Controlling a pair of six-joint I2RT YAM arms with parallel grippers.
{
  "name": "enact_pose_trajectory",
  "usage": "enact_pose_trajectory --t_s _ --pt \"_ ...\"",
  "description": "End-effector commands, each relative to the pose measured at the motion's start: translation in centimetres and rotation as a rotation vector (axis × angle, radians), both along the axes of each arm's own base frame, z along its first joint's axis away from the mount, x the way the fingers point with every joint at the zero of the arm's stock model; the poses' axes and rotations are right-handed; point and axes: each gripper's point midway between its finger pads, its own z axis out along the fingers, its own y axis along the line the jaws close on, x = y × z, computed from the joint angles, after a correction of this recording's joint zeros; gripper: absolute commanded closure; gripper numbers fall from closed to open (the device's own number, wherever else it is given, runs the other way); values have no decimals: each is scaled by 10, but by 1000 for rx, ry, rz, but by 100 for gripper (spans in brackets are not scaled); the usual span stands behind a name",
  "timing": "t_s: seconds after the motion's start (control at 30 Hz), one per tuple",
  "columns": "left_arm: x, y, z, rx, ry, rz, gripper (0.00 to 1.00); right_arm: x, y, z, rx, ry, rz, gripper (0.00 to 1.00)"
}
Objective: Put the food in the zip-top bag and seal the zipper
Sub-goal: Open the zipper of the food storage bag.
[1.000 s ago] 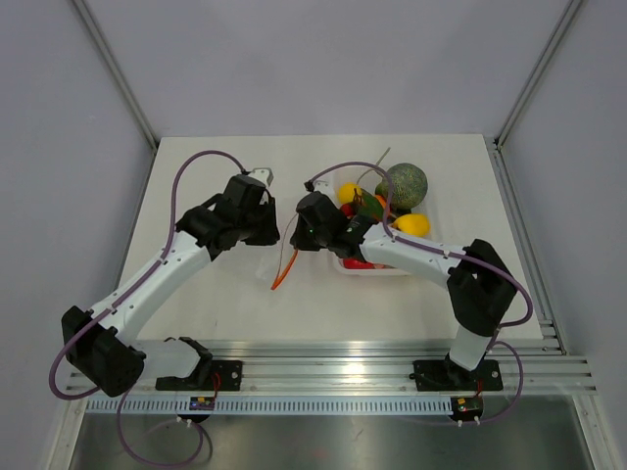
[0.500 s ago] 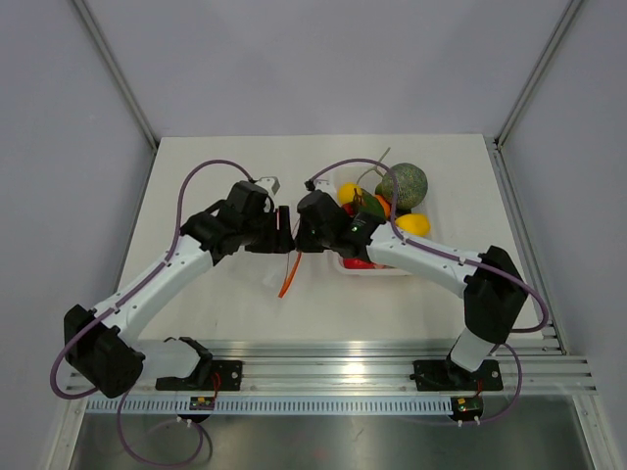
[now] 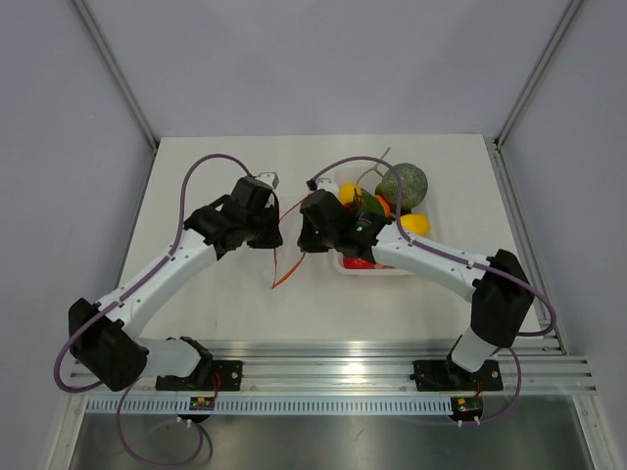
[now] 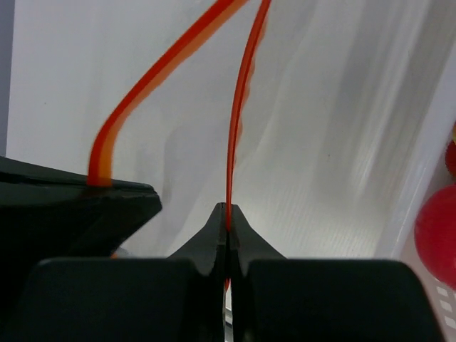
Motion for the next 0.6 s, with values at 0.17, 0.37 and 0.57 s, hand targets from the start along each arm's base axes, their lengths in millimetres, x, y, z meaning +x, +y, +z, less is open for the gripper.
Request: enact_pose_trajectory --t_s 0.17,0.37,0.57 --pt "11 25 65 37 -138 101 100 17 -33 21 -148 -94 -32 100" --pt "5 52 89 122 -136 195 100 40 -45 27 -178 -114 -60 100" --pt "1 56 98 139 -108 216 100 54 -42 35 -161 -143 -67 100"
